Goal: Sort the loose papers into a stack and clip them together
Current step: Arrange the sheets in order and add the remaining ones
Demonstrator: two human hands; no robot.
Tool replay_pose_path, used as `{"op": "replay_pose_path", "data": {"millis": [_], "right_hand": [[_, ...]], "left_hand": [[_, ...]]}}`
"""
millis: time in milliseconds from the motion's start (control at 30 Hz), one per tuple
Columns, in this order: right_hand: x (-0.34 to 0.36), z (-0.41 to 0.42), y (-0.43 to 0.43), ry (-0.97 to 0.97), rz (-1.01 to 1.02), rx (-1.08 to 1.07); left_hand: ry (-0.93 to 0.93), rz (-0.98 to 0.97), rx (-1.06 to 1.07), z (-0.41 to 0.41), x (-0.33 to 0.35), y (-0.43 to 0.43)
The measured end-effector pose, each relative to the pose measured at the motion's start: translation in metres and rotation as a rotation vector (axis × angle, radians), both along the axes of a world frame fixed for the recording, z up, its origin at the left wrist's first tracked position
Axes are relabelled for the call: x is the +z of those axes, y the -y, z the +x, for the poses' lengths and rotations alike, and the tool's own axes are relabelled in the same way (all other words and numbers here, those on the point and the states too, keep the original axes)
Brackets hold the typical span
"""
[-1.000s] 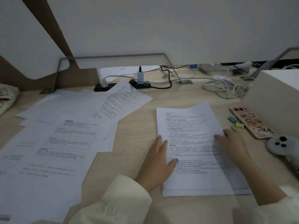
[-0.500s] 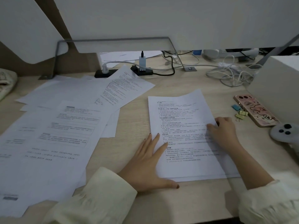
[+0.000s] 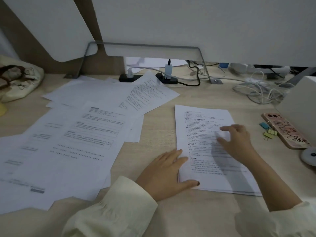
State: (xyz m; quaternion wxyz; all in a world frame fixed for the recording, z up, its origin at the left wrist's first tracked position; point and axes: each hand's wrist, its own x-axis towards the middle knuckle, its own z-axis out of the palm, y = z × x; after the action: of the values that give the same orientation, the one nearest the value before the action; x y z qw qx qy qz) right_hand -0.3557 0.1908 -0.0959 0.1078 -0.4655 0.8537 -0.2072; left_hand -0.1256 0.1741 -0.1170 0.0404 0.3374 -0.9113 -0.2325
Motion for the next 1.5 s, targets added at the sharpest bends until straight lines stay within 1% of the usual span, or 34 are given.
{"op": "replay_pose_path", "data": {"millis": [67,167,300,367,433,533,567,633,700,733,767,867,933,967,1000,1033,1067,1133,1300,1400,1500], "right_hand": [[0.012,0.024,0.014,0.018,0.003,0.121],[0.030,0.072,0.037,0.166,-0.010,0.285],[0.043,0.143,0.064,0.591,0.061,0.412],[0.039,0.171,0.074,0.752,0.093,0.441],[0.031,0.191,0.081,0.931,0.099,0.389],[0.021,0.210,0.085,1.228,0.063,0.155],[0.018,0.214,0.086,1.328,0.063,0.094],[0.018,0.223,0.087,1.502,0.046,0.063],[0.011,0.228,0.093,1.579,0.026,0.044],[0.009,0.230,0.095,1.562,0.020,0.069],[0.008,0.235,0.096,1.504,0.022,0.114],[0.006,0.249,0.100,1.163,0.024,0.251],[0.004,0.247,0.106,0.965,-0.030,0.227],[0.005,0.243,0.108,0.865,-0.073,0.189],[0.007,0.238,0.109,0.806,-0.106,0.155],[0.010,0.230,0.110,0.802,-0.122,0.133],[0.012,0.222,0.109,0.840,-0.127,0.130],[0.014,0.205,0.108,0.917,-0.093,0.153],[0.016,0.187,0.107,0.926,-0.004,0.230],[0.014,0.190,0.106,0.937,0.020,0.276],[0.011,0.194,0.106,0.948,0.053,0.339]], "left_hand": [[-0.062,-0.016,0.060,0.015,0.007,0.006],[-0.140,-0.056,0.191,0.051,0.014,0.019],[-0.222,-0.082,0.438,0.116,0.015,0.039],[-0.207,-0.112,0.565,0.154,0.011,0.049],[-0.150,-0.138,0.710,0.191,0.005,0.059],[-0.027,-0.119,0.909,0.235,-0.008,0.066],[0.010,-0.103,0.948,0.244,-0.014,0.066],[0.049,-0.093,0.983,0.249,-0.024,0.066],[0.040,-0.117,0.977,0.247,-0.029,0.064],[0.042,-0.117,0.963,0.246,-0.031,0.063],[0.046,-0.115,0.947,0.245,-0.033,0.062],[0.019,-0.068,0.881,0.246,-0.028,0.061],[-0.071,-0.049,0.905,0.254,-0.018,0.065],[-0.105,-0.071,0.949,0.261,-0.015,0.070],[-0.112,-0.110,1.000,0.269,-0.012,0.074],[-0.093,-0.137,1.045,0.278,-0.010,0.079],[-0.055,-0.140,1.076,0.285,-0.008,0.083],[0.024,-0.091,1.099,0.296,-0.003,0.092],[0.198,0.067,1.115,0.311,0.012,0.120],[0.219,0.153,1.115,0.318,0.016,0.135],[0.188,0.267,1.098,0.326,0.016,0.144]]}}
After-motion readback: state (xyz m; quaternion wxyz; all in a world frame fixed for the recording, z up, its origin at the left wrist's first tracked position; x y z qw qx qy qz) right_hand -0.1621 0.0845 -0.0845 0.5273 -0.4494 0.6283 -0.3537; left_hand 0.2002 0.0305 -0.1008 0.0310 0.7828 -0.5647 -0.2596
